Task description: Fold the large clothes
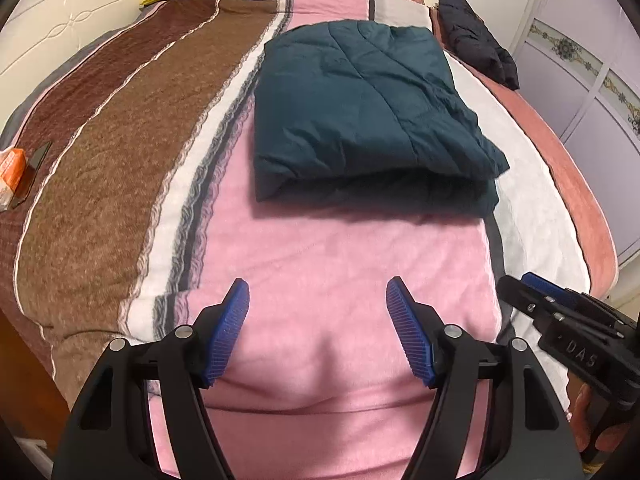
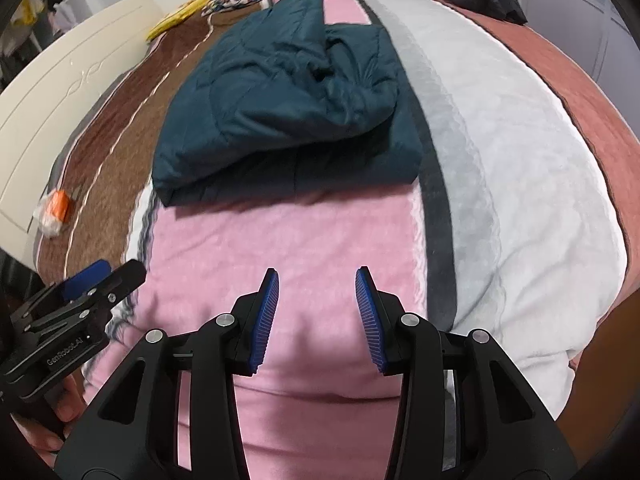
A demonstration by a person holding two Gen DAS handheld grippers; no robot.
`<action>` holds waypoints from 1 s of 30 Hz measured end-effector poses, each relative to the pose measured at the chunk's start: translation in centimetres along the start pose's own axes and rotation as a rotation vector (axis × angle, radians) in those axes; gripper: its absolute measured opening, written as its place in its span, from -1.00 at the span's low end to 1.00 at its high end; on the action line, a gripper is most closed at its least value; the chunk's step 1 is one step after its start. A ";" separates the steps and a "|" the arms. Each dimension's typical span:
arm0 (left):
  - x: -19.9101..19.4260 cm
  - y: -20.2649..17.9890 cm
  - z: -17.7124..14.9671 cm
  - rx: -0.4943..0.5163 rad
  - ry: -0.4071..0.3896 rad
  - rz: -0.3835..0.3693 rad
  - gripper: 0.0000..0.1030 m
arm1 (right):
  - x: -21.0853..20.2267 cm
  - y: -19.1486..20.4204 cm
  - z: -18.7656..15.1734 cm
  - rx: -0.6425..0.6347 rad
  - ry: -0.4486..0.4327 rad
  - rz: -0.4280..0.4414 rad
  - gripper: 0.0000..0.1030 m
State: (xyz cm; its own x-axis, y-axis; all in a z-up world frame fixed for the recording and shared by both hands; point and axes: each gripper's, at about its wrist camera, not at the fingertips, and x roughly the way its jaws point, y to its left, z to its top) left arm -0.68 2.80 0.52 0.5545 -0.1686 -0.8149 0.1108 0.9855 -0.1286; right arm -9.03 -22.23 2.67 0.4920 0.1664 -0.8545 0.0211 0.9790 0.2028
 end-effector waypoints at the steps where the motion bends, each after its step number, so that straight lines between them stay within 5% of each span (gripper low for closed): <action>1: 0.1 -0.1 -0.3 0.002 0.005 -0.002 0.31 | 0.2 0.0 -0.2 -0.009 0.005 -0.006 -0.21; 30: 0.8 -0.6 -1.8 0.016 0.036 0.000 0.17 | 1.3 -0.4 -1.6 -0.011 0.039 -0.038 -0.21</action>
State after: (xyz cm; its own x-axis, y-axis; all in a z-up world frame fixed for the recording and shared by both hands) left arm -1.81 2.11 -1.09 0.5248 -0.1671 -0.8347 0.1236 0.9851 -0.1196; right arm -9.74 -22.22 0.71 0.4566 0.1337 -0.8796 0.0294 0.9858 0.1651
